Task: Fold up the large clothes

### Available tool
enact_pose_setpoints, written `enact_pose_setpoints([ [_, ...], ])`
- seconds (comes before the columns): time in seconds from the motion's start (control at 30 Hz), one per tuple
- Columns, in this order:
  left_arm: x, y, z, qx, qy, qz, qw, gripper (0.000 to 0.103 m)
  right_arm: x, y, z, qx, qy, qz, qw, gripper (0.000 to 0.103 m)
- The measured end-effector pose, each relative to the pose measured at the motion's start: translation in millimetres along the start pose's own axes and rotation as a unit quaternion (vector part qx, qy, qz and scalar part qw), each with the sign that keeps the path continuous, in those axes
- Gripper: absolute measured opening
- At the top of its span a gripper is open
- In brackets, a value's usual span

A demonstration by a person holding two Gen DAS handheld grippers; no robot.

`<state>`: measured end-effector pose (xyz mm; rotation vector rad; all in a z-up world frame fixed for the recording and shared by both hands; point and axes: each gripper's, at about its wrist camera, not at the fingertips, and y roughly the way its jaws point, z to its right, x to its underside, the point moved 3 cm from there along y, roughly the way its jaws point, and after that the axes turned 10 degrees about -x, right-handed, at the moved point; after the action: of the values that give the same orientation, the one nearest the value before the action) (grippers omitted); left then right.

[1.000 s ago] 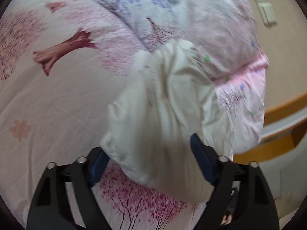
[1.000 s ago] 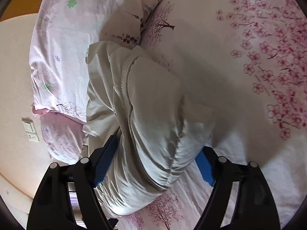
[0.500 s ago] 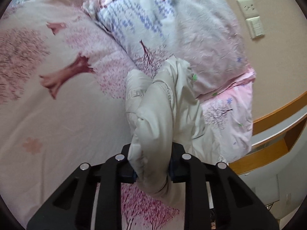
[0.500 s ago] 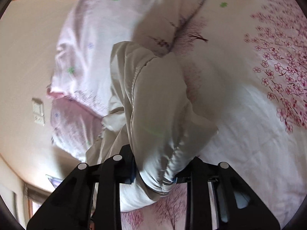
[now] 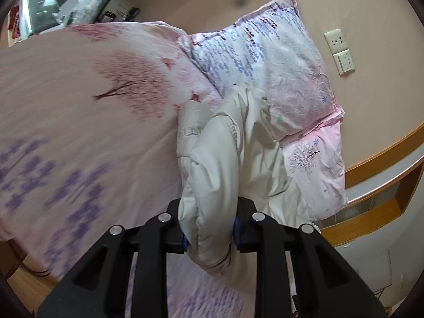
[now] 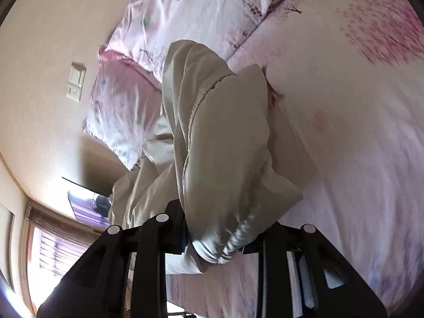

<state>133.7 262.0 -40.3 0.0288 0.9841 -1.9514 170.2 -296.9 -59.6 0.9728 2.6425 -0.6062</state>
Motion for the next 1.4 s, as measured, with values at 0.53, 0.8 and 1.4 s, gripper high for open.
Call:
enact_pose_setpoints([
  [0.53, 14, 0, -7, -0.013, 0.034, 0.019, 0.9992, 0.066, 23, 17, -129, 0.112, -0.297, 0.052, 0.947, 0.055],
  [0.8, 17, 2, -4, -0.018, 0.036, 0.029, 0.9988, 0.071, 72, 150, -186, 0.089, -0.365, -0.12, 0.919, 0.031],
  [1.4, 6, 3, 23, 0.005, 0.053, 0.058, 0.9969, 0.038, 92, 222, -155, 0.168, -0.332, -0.234, 0.898, 0.032],
])
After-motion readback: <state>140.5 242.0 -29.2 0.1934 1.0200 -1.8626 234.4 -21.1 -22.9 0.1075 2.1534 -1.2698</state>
